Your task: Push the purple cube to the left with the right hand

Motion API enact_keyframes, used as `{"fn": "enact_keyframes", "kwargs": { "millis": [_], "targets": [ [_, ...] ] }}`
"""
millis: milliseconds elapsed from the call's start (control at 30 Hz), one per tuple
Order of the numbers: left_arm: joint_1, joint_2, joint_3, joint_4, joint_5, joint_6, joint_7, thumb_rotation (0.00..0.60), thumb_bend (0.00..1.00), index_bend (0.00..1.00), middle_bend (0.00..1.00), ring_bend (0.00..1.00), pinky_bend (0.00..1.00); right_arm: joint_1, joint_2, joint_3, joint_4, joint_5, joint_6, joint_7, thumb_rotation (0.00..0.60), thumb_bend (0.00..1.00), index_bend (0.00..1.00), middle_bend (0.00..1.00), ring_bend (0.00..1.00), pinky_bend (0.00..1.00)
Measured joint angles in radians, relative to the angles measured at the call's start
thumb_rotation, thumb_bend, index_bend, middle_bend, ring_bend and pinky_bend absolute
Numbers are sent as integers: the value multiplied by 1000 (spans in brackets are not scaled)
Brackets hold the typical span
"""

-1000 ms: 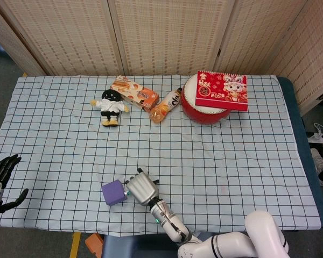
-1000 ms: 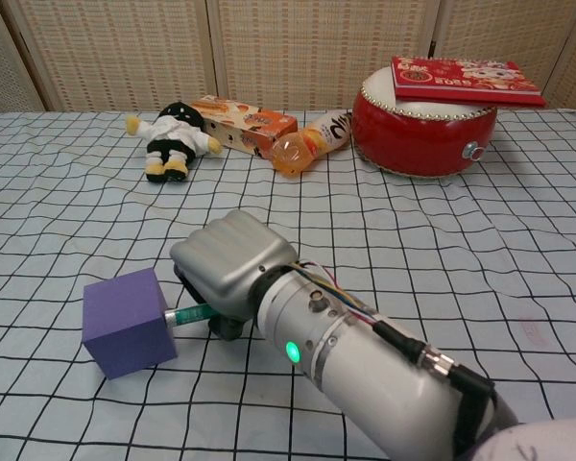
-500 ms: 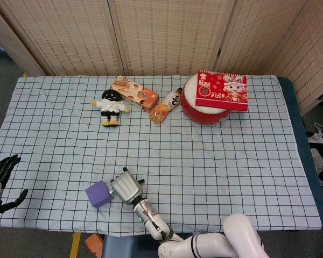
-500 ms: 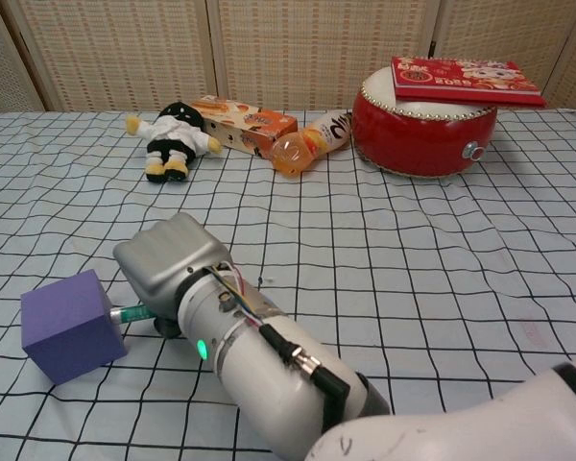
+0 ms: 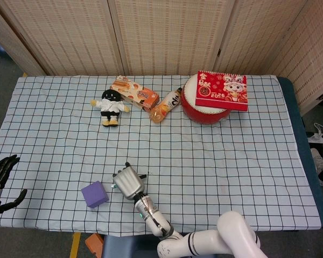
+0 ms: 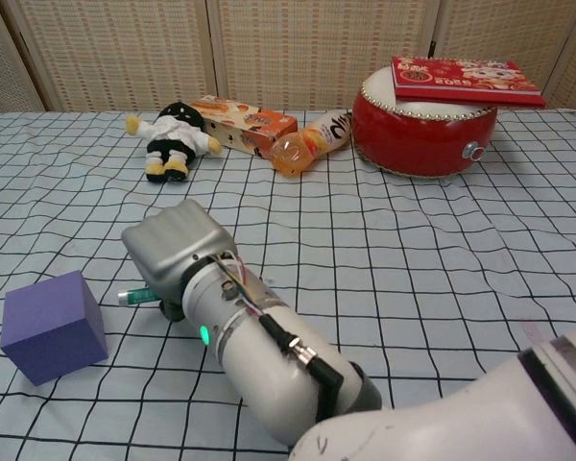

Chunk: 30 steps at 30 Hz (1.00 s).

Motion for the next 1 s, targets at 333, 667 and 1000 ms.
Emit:
{"fn": "enact_keyframes", "kwargs": {
  "millis": [333, 667, 1000],
  "targets": [
    [4, -5, 0, -6, 4, 9, 28, 600, 364, 0, 0, 0, 124, -183, 277, -152, -247, -31, 148, -54, 600, 478, 885, 851, 520, 310],
    [-3, -19, 1, -15, 0, -12, 83, 600, 364, 0, 0, 0, 124, -409, 554, -330, -398, -105, 260, 92, 600, 477, 663, 645, 397, 289],
    [-9, -26, 2, -22, -11, -33, 115, 600, 363, 0, 0, 0, 125, -540, 626, -394, -340, -183, 192, 305, 600, 307, 58, 206, 187, 228]
  ]
}}
